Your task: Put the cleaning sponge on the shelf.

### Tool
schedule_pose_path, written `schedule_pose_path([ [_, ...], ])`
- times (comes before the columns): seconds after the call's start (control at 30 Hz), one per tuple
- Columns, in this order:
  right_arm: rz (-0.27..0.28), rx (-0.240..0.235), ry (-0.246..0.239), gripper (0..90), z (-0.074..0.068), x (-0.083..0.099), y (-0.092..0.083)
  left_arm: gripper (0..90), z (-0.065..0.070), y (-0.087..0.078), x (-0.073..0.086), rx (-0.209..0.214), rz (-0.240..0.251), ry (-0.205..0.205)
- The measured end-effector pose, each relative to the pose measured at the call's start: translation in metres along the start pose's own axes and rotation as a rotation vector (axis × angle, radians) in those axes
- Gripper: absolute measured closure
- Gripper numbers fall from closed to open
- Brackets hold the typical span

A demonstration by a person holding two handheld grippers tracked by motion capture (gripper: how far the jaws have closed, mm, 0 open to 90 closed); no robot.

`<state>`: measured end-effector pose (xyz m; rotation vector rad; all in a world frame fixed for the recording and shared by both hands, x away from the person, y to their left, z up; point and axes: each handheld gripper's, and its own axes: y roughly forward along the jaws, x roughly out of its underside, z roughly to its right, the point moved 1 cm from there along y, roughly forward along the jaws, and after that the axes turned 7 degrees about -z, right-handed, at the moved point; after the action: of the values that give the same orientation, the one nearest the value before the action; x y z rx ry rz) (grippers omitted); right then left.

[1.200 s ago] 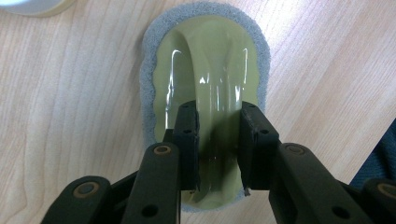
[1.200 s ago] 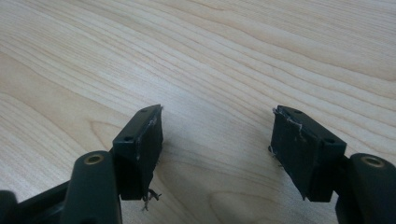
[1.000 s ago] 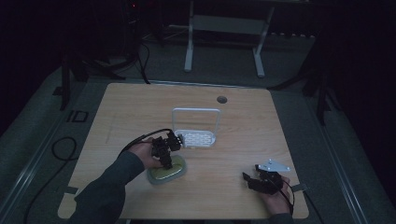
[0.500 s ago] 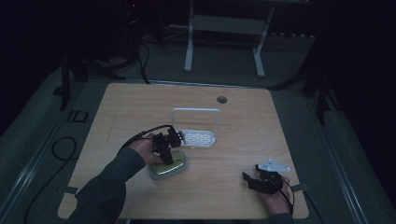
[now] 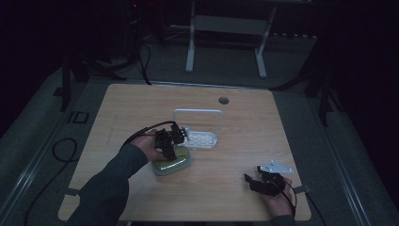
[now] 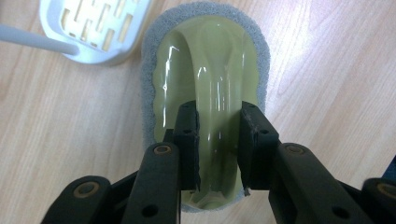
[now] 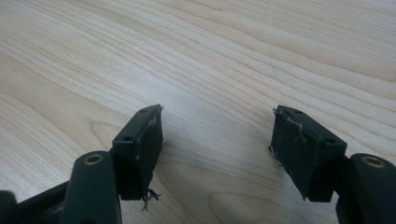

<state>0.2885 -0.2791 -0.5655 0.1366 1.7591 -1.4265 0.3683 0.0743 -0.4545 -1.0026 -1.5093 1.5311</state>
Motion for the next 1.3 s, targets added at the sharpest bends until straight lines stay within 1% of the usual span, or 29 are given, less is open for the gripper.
schedule_pose_path([
  [0.07, 0.0, 0.0, 0.0, 33.2, 0.0, 0.0, 0.0, 71.7, -0.001, -0.001, -0.001, 0.001, 0.003, 0.001],
  [0.2, 0.0, 0.0, -0.001, 33.2, 0.0, 0.0, 0.0, 71.8, -0.003, -0.004, -0.003, -0.011, 0.014, 0.008],
  [0.23, 0.0, 0.0, -0.001, 33.2, 0.0, 0.0, 0.0, 71.8, -0.003, -0.006, -0.004, -0.017, 0.028, 0.0],
  [0.3, 0.0, 0.0, 0.0, 33.2, 0.0, 0.0, 0.0, 71.8, -0.005, -0.007, -0.005, -0.016, 0.036, 0.001],
  [0.47, 0.0, 0.0, -0.001, 33.1, 0.0, 0.0, 0.0, 71.8, -0.006, -0.008, -0.006, -0.022, 0.041, 0.007],
  [0.53, 0.0, -0.001, -0.001, 33.1, 0.0, 0.0, 0.0, 71.8, -0.006, -0.009, -0.008, -0.024, 0.044, 0.014],
  [0.6, 0.0, 0.0, -0.001, 33.1, 0.0, 0.0, 0.0, 71.8, -0.006, -0.011, -0.011, -0.039, 0.056, 0.027],
  [0.7, 0.0, 0.0, -0.001, 33.1, 0.0, 0.0, 0.0, 71.8, -0.006, -0.015, -0.015, -0.054, 0.061, 0.031],
  [0.77, 0.0, -0.001, 0.0, 33.1, 0.0, 0.0, 0.0, 71.8, -0.007, -0.017, -0.016, -0.059, 0.062, 0.041],
  [1.0, 0.0, -0.001, 0.0, 33.1, 0.0, 0.0, 0.0, 71.9, -0.01, -0.02, -0.02, -0.073, 0.062, 0.049],
  [1.1, 0.0, -0.001, 0.001, 33.0, 0.0, 0.0, 0.0, 71.9, -0.011, -0.023, -0.022, -0.074, 0.07, 0.061],
  [1.13, 0.0, -0.001, 0.0, 33.0, 0.0, 0.0, 0.0, 71.9, -0.011, -0.024, -0.023, -0.085, 0.066, 0.073],
  [1.17, 0.0, -0.001, 0.0, 33.0, 0.0, 0.0, 0.0, 71.9, -0.011, -0.024, -0.023, -0.085, 0.066, 0.073],
  [1.2, -0.001, -0.001, 0.0, 33.0, 0.0, 0.0, 0.0, 71.9, -0.01, -0.025, -0.024, -0.087, 0.074, 0.082],
  [1.3, 0.0, -0.001, -0.001, 33.0, 0.0, 0.0, 0.0, 71.8, -0.01, -0.024, -0.025, -0.094, 0.078, 0.096],
])
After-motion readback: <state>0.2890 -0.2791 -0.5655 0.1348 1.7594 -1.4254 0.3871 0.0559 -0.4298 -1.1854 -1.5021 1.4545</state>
